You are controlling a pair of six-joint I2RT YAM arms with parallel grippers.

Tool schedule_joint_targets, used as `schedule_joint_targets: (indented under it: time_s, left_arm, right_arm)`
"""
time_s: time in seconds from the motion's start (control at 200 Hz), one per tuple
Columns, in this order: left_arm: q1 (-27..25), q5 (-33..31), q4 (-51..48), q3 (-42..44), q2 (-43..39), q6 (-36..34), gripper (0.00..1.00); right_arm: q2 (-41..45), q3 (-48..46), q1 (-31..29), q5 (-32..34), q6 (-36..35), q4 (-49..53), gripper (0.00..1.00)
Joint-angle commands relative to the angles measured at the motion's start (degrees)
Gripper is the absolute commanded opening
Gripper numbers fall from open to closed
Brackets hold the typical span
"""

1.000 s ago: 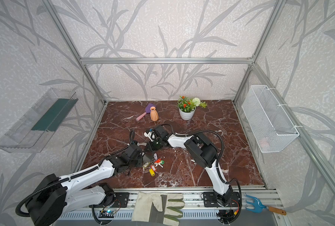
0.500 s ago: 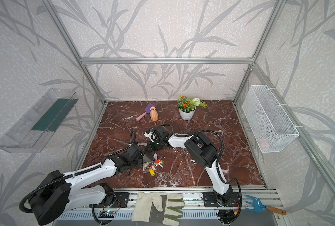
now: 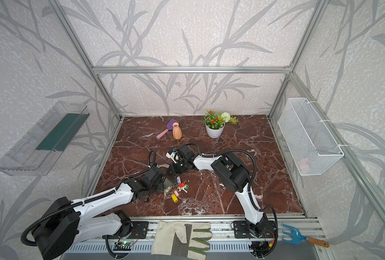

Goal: Put the keys on the keyring

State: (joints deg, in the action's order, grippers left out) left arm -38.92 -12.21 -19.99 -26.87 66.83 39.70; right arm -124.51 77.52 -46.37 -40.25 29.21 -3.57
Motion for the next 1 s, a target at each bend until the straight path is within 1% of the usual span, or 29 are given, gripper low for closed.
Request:
schedule_joint_targets:
  time_s: [0.0,0.465,0.9,1.0]
  left_arm:
    - [-0.1,-2.0,-1.4,-0.6,-0.1,1.3,0.15]
    - [-0.3,0.8,1.8,1.2,1.2,2.2,0.14]
    - [-0.5,0.2,3.1,2.8,1.7,3.9,0.12]
    - [-0.5,0.3,4.0,2.7,1.9,3.8,0.09]
  right_arm:
    - [-0.8,-0.3,0.3,-1.2,0.6,-1.1,0.15]
    - [-0.7,-0.5,0.4,-1.8,1.1,-1.6,0.15]
    - [-0.9,-0.7,0.6,-2.5,1.6,-2.3,0.14]
    - [-0.5,-1.2,0.7,-2.8,2.1,-3.2,0.14]
